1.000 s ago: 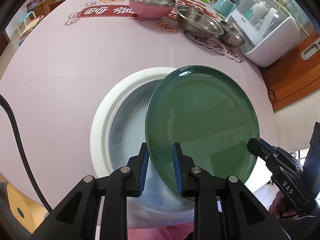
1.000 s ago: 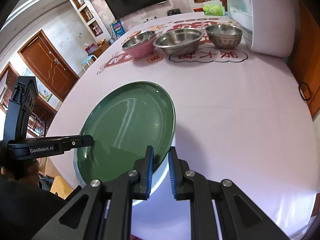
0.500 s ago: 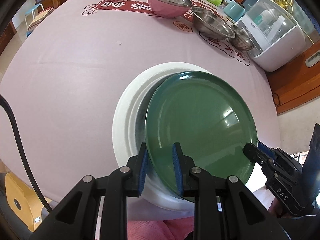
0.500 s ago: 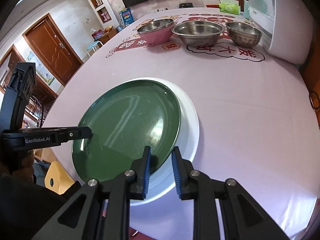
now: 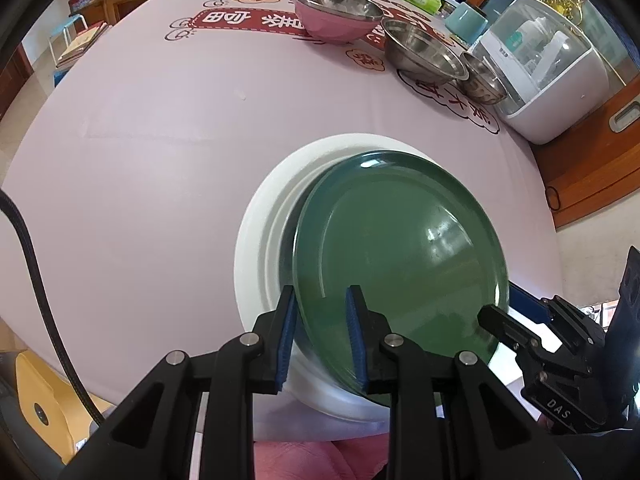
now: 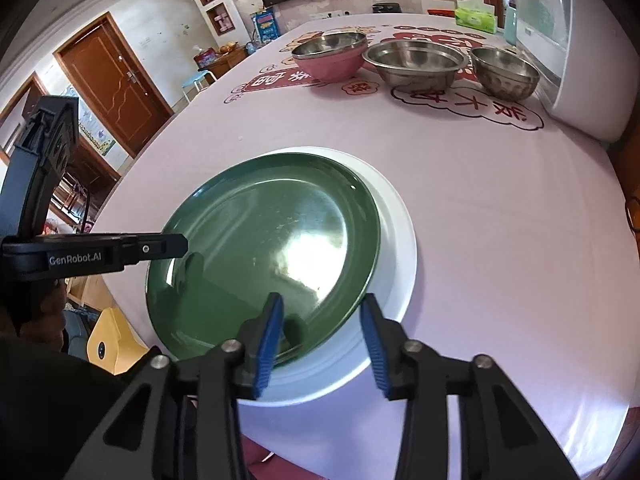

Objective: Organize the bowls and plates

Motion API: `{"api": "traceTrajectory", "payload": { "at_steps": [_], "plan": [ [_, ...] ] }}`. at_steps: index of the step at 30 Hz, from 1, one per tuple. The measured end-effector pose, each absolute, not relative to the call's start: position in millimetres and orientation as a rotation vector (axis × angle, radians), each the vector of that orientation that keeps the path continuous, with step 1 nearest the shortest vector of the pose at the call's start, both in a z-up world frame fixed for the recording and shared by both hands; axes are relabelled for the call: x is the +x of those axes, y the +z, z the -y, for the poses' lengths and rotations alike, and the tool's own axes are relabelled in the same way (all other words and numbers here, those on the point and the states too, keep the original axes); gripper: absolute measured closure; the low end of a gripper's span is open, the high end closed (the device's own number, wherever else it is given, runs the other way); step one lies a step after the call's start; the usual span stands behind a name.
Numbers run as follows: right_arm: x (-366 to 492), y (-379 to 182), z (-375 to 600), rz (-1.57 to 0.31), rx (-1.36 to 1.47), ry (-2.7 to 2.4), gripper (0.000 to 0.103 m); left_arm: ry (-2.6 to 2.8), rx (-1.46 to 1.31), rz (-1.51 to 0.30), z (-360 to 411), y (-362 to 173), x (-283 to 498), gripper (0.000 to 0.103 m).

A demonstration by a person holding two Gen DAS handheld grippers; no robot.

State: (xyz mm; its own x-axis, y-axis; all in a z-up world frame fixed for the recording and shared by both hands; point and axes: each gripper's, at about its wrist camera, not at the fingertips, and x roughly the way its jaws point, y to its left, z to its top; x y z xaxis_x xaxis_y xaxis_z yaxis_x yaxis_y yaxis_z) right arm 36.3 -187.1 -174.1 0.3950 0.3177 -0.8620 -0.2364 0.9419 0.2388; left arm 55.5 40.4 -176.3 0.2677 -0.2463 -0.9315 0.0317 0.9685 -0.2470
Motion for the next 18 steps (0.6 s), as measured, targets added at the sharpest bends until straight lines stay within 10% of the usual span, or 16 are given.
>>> {"api": "traceTrajectory", "payload": {
  "at_steps": [18],
  "plan": [
    [42, -130, 213, -0.972, 0.059, 0.274, 0.034, -0.219, -0.151, -1.139, -30, -120, 66, 0.063]
  ]
}}
